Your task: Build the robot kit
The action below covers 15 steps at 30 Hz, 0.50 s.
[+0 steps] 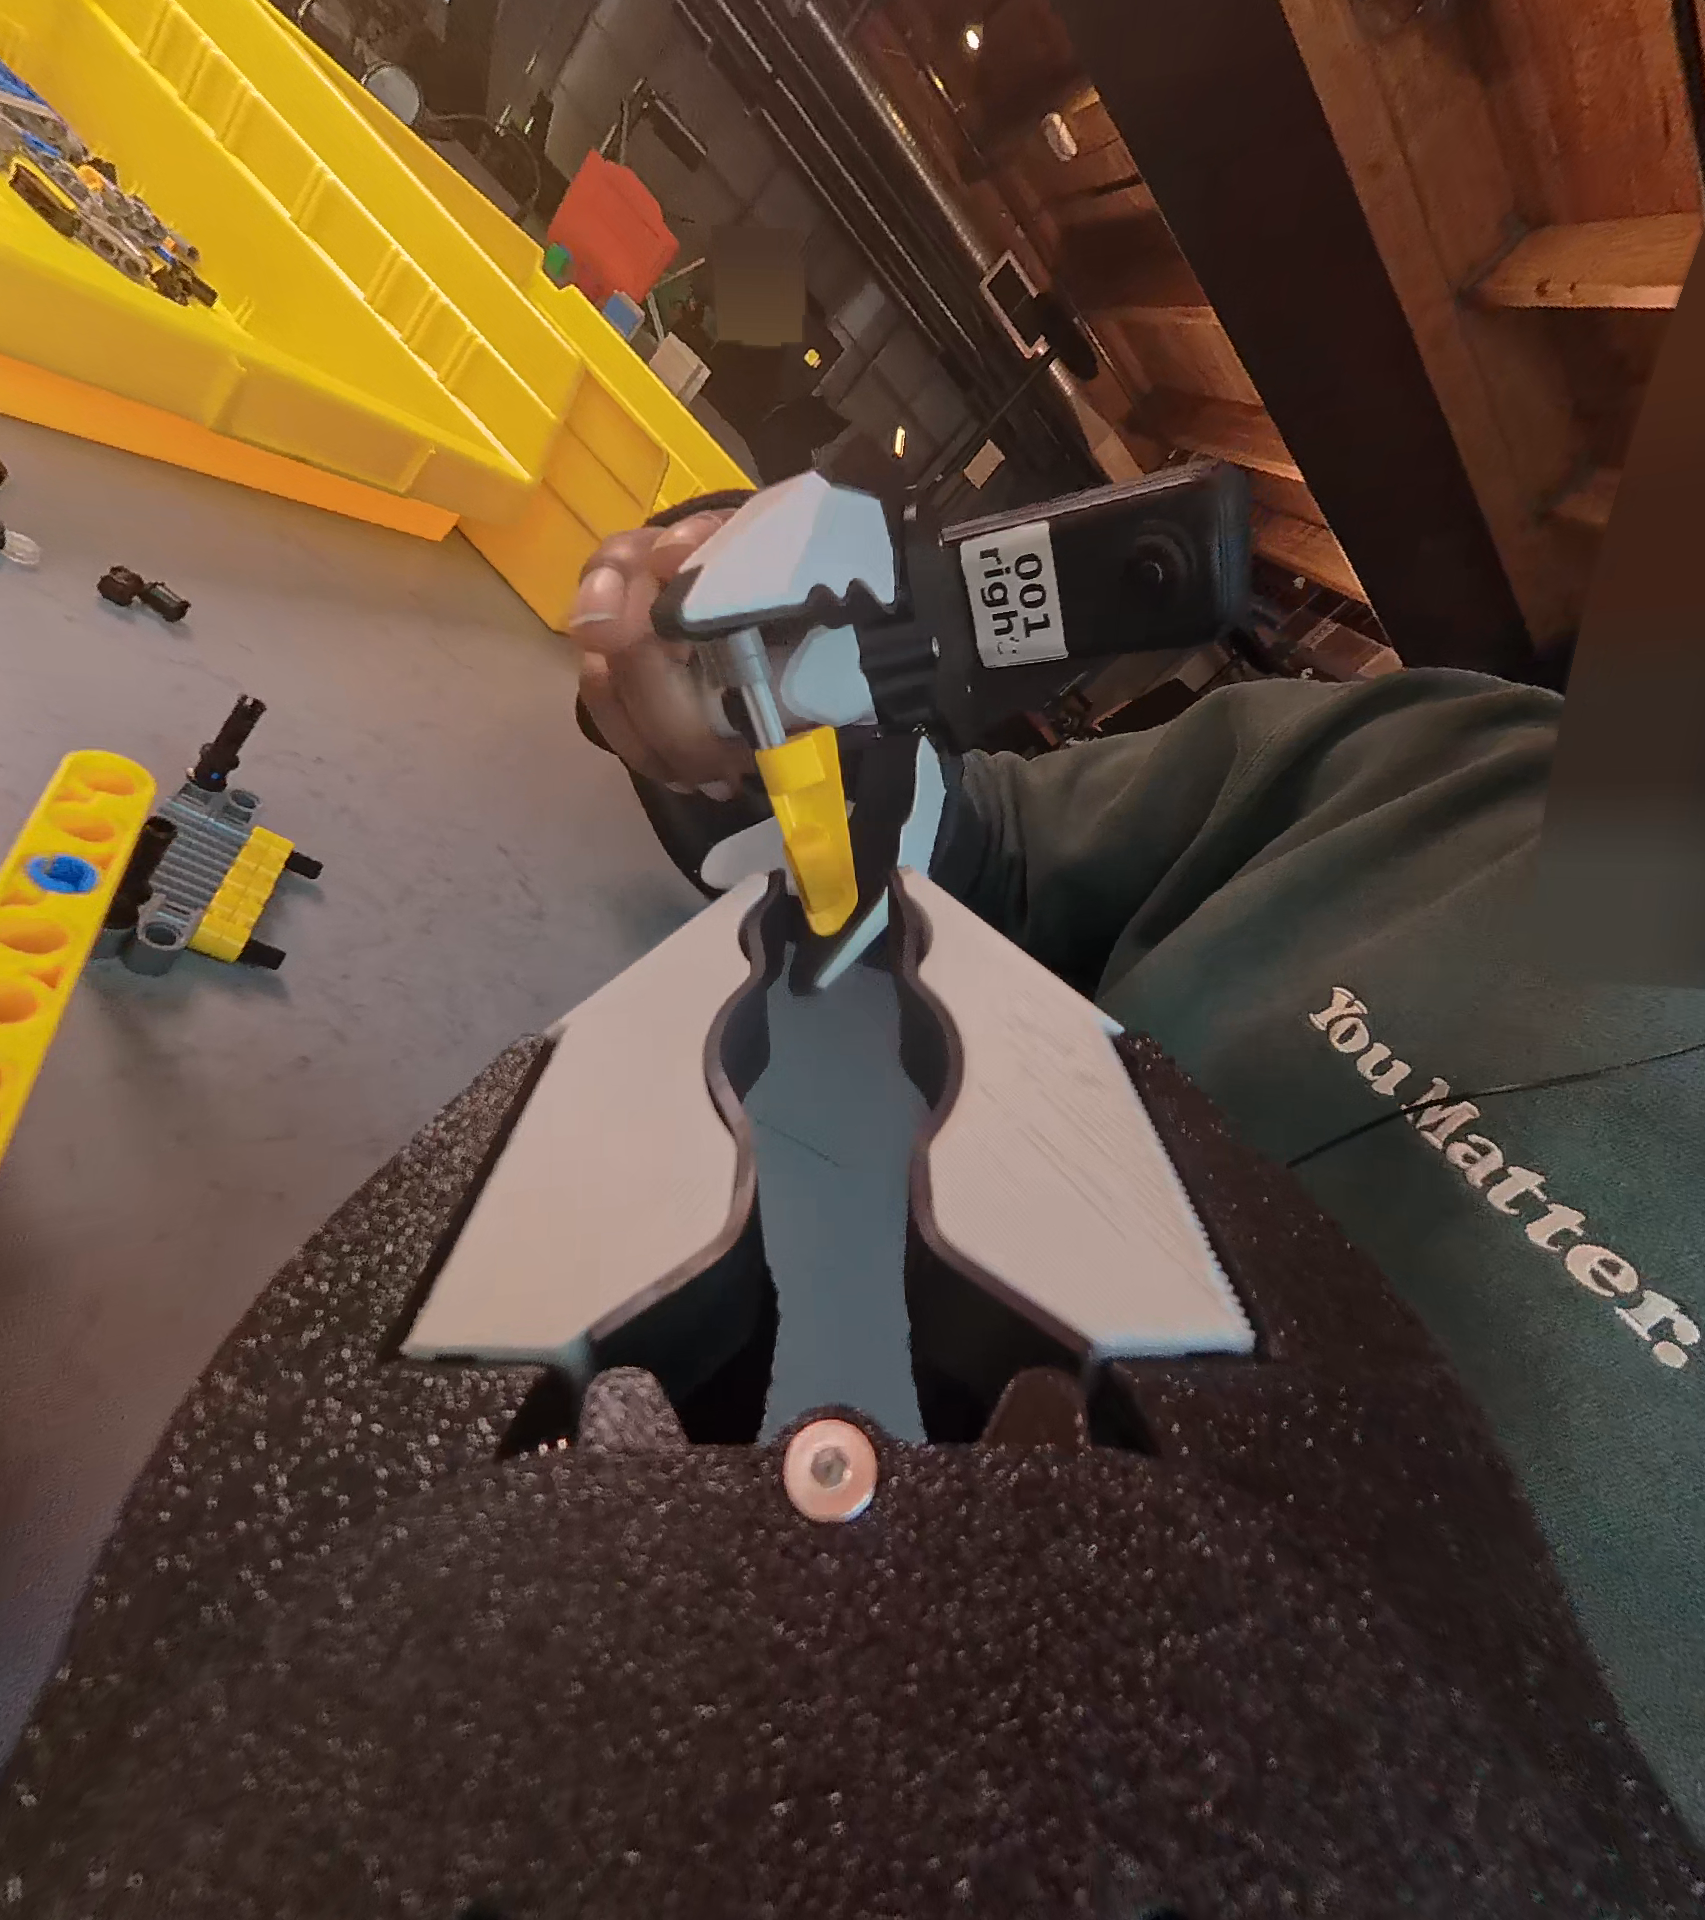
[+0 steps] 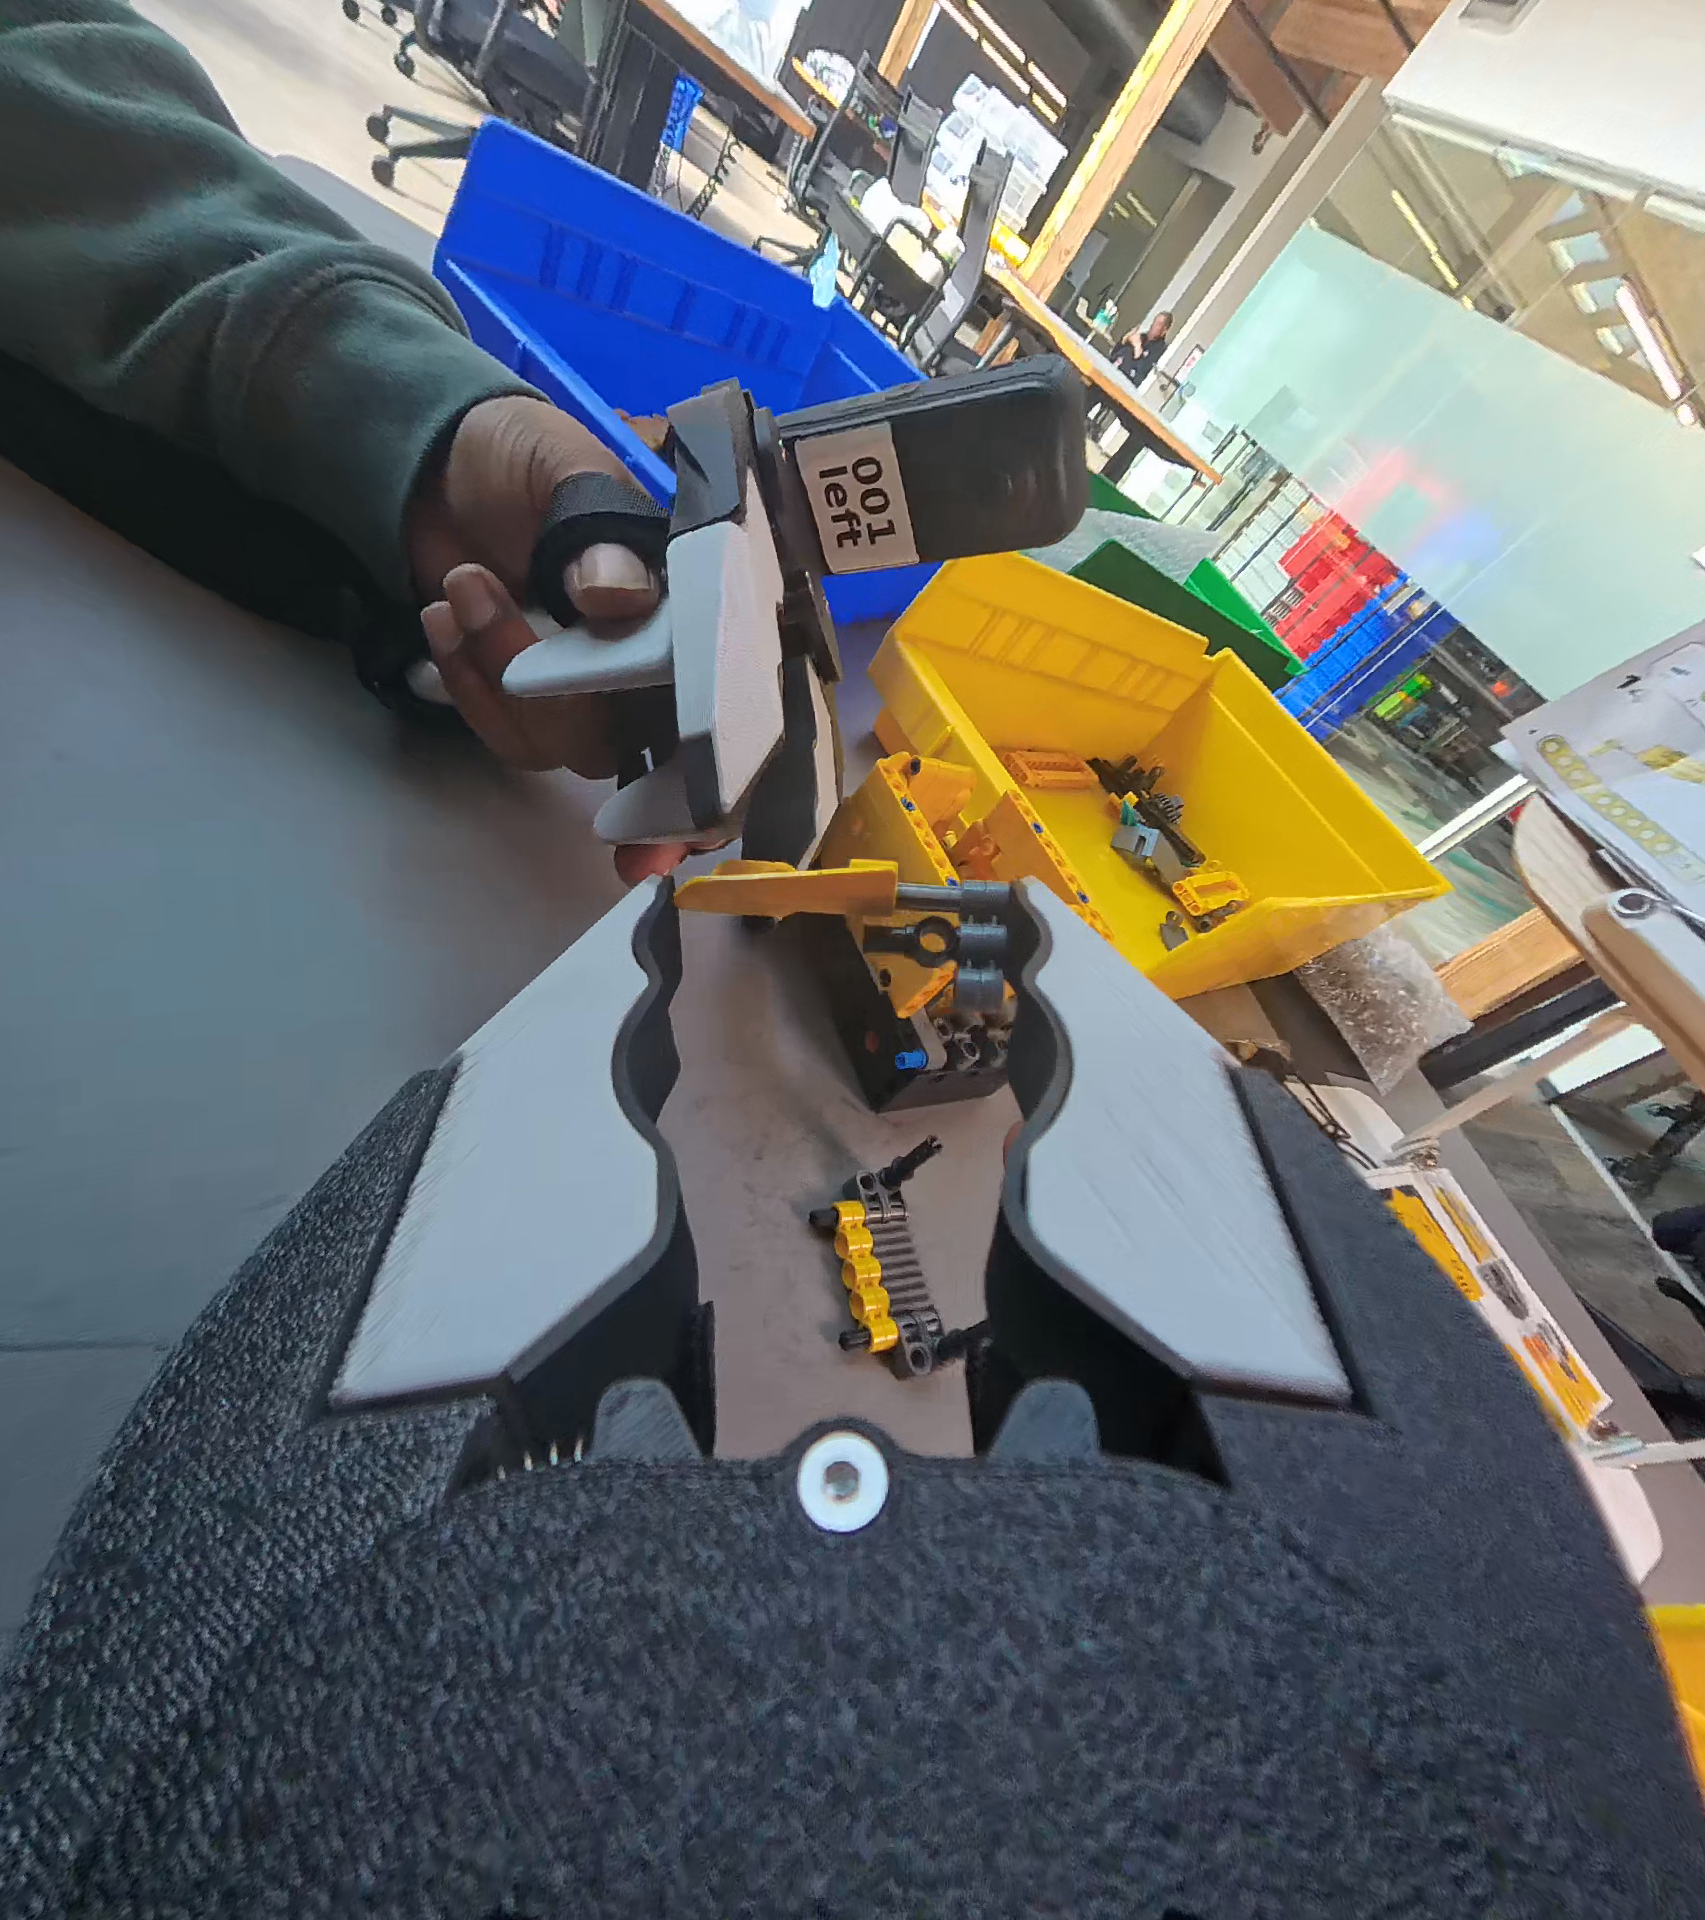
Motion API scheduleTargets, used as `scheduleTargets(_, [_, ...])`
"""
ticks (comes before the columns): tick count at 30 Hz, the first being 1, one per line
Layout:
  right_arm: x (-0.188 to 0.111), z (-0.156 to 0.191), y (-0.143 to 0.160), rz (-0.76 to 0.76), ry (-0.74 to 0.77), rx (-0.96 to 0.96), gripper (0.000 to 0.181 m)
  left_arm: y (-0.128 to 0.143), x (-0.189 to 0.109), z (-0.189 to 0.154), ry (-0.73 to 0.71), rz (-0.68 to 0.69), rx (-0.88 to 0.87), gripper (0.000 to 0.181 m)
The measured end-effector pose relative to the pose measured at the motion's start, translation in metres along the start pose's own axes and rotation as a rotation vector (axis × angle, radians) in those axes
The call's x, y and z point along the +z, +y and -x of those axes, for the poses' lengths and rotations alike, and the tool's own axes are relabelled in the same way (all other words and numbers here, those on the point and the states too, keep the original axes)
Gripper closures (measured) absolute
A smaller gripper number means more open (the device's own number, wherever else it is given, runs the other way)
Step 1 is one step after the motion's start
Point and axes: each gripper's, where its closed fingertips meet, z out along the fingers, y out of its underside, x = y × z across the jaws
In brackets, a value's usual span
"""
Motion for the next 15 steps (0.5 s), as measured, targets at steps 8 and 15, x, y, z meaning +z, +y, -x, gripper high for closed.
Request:
scheduleTargets(8, [-0.004, -0.001, -0.019, -0.106, 0.027, -0.027, 0.119, -0.004, 0.003, -0.012, 0.106, -0.036, -0.062, 0.16])
scheduleTargets(15, [0.0, 0.008, -0.02, -0.109, -0.023, -0.005, 0.119, 0.001, 0.007, -0.019, 0.163, -0.017, -0.1, 0.172])
